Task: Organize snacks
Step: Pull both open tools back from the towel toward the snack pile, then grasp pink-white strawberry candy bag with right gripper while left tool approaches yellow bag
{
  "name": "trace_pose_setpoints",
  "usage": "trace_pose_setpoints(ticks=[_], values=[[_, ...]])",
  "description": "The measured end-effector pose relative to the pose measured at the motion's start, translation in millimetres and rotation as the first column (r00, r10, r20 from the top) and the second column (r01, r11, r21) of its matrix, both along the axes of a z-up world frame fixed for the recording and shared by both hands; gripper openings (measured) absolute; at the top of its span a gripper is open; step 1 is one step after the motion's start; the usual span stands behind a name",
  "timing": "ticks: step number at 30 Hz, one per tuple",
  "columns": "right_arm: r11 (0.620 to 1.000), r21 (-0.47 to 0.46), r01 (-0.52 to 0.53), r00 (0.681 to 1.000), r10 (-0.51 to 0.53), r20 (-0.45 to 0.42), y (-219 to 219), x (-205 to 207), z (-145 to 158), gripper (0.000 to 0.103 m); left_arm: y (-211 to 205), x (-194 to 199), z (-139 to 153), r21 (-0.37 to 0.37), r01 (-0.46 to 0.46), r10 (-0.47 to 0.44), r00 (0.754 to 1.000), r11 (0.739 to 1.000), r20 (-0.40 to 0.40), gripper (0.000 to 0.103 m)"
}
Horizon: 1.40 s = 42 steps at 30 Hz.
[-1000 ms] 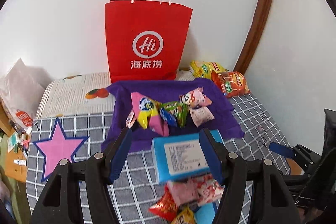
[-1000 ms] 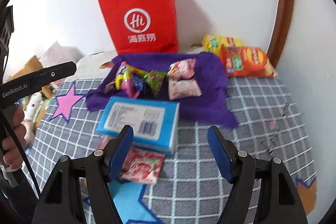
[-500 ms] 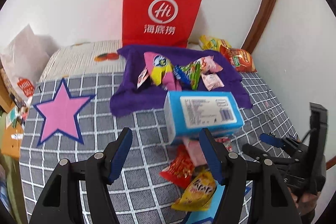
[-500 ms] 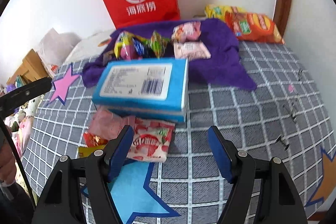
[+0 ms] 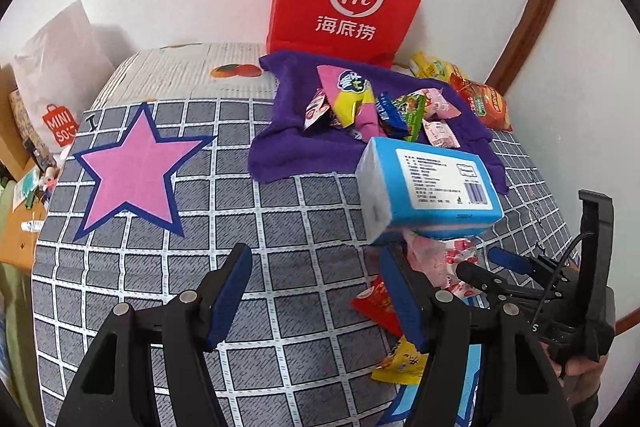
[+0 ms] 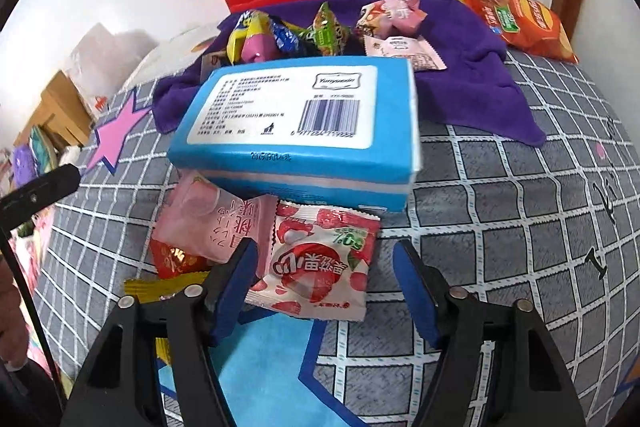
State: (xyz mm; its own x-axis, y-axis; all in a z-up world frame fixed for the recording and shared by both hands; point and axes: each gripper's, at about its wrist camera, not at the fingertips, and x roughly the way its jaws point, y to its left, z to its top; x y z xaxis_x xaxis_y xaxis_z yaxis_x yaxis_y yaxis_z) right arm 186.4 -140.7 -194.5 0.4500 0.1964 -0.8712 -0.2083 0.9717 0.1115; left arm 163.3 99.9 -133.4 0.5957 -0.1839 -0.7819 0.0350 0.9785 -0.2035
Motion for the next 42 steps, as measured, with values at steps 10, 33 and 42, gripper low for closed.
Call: trace_pose_setpoints(ticks=[10,33,42], values=[[0.996,-0.079,-0.036,0.999,0.035,-0.011,14,0,-12,0.057,11,0,-7,-0.014,-0.013,0.013,1.0,1.0,-0.018,0.064],[0.989,-0.14,-0.037,0.999,0.039,0.01,8,4,-13,0.061,11,-2,-10,-0.008,-0.009,0.009,1.0,1.0,-0.027,0.064],[0.992,-0.122,-0.024,1.0,0.025,0.008,5,11,-23,0.062,10,-7,-8,0.011,-0.005,0.005,1.0,1.0,-0.022,0.064]])
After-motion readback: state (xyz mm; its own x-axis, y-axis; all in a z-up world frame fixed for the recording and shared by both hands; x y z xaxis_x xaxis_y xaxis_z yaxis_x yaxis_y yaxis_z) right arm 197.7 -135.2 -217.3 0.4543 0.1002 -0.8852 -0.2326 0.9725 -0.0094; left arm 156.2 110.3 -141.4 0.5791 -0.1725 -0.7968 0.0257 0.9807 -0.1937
